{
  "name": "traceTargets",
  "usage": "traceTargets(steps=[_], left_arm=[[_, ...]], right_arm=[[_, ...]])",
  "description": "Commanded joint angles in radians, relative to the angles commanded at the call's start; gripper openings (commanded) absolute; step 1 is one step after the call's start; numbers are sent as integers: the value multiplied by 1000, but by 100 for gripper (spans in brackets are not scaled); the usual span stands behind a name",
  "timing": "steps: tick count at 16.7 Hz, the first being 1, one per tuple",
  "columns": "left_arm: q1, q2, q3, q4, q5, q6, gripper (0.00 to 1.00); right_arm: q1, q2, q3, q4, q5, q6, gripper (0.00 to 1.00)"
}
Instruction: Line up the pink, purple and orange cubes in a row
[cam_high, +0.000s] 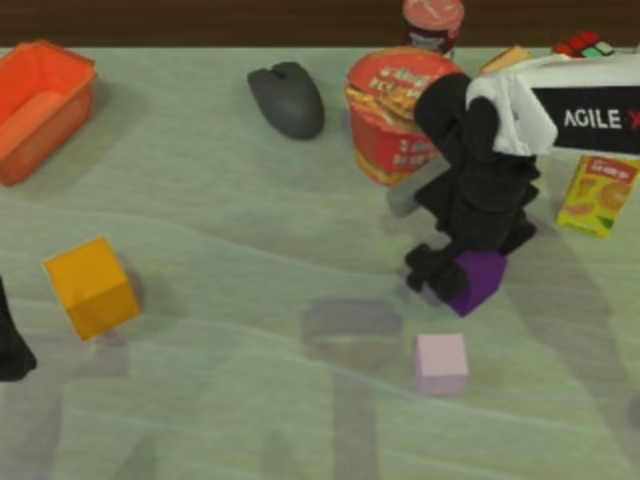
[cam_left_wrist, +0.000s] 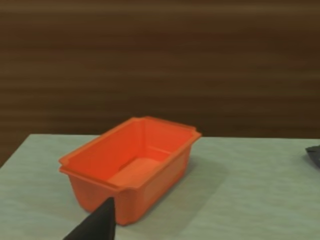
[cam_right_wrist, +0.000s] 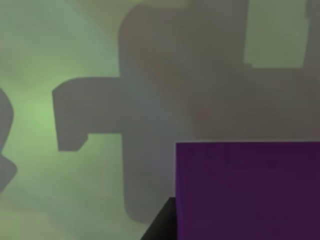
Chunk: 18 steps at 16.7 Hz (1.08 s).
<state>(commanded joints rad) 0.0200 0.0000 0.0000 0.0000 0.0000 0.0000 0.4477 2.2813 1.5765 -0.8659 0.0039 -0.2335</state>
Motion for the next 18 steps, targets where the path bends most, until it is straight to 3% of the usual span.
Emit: traceTargets(steps=[4,11,18], left_arm=[[0,0,0,0,0,0,100],[0,0,0,0,0,0,100],[0,0,0,0,0,0,100]], right_arm=[[0,-26,18,-25,-5,3,0],[7,-106,146,-237,-5,1,0],[19,-106,148,-242,-5,36,0]])
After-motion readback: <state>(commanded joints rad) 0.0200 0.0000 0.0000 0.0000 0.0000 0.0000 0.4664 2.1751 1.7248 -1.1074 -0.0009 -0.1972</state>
